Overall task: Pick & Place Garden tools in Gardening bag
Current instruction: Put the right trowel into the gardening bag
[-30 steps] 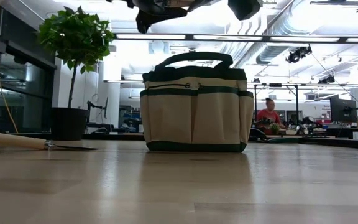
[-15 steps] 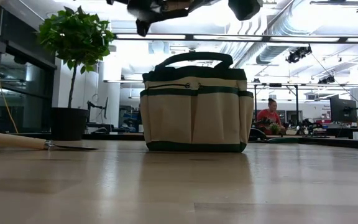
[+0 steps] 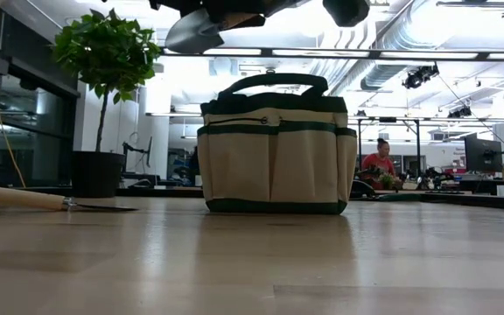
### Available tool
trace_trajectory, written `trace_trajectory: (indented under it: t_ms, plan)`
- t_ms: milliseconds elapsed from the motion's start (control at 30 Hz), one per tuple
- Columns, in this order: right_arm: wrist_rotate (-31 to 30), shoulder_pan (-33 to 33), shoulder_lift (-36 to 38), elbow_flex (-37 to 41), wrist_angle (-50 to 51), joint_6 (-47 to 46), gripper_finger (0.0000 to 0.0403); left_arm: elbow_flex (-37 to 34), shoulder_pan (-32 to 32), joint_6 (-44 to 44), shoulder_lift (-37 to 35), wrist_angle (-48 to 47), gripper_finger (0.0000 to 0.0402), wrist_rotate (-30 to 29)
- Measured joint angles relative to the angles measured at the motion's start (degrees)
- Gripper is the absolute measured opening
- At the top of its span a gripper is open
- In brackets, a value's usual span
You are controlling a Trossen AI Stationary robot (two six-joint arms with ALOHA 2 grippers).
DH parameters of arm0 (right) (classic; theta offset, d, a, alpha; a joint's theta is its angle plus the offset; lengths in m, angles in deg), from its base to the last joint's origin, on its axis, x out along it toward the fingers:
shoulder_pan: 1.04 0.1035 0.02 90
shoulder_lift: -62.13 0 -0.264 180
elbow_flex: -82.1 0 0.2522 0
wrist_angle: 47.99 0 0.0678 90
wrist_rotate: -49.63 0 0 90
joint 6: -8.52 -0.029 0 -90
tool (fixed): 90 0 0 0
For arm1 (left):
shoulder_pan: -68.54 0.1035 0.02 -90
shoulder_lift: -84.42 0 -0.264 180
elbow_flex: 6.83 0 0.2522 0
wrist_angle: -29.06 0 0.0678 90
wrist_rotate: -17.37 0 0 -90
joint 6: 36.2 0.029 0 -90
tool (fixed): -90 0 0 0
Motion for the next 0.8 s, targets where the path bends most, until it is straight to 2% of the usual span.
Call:
trace_trajectory:
  t_ms: [100, 267, 533, 633, 800]
  plan:
    - [0.1, 0.0, 0.0, 0.0, 0.0, -1.9, 0.0068, 0.0, 0.0, 0.0, 0.0, -0.1, 0.0063, 0.3]
    - [0.0, 0.0, 0.0, 0.0, 0.0, -11.8, 0.0091, 0.0, 0.0, 0.4, 0.0, -0.5, 0.0063, 0.4]
    - [-1.4, 0.5, 0.2, 0.0, -0.2, -28.3, 0.0172, 0.0, -0.1, 0.5, 0.0, -0.9, 0.0063, 0.8]
    - [-5.5, 0.7, 0.2, 0.0, -0.2, -35.4, 0.0215, 0.0, -0.1, 1.1, 0.0, -0.5, 0.0063, 0.8]
    - [-18.8, 1.9, 0.2, 0.0, 0.1, -43.7, 0.0276, 0.1, -0.1, 5.3, 0.0, 0.2, 0.0063, 2.1]
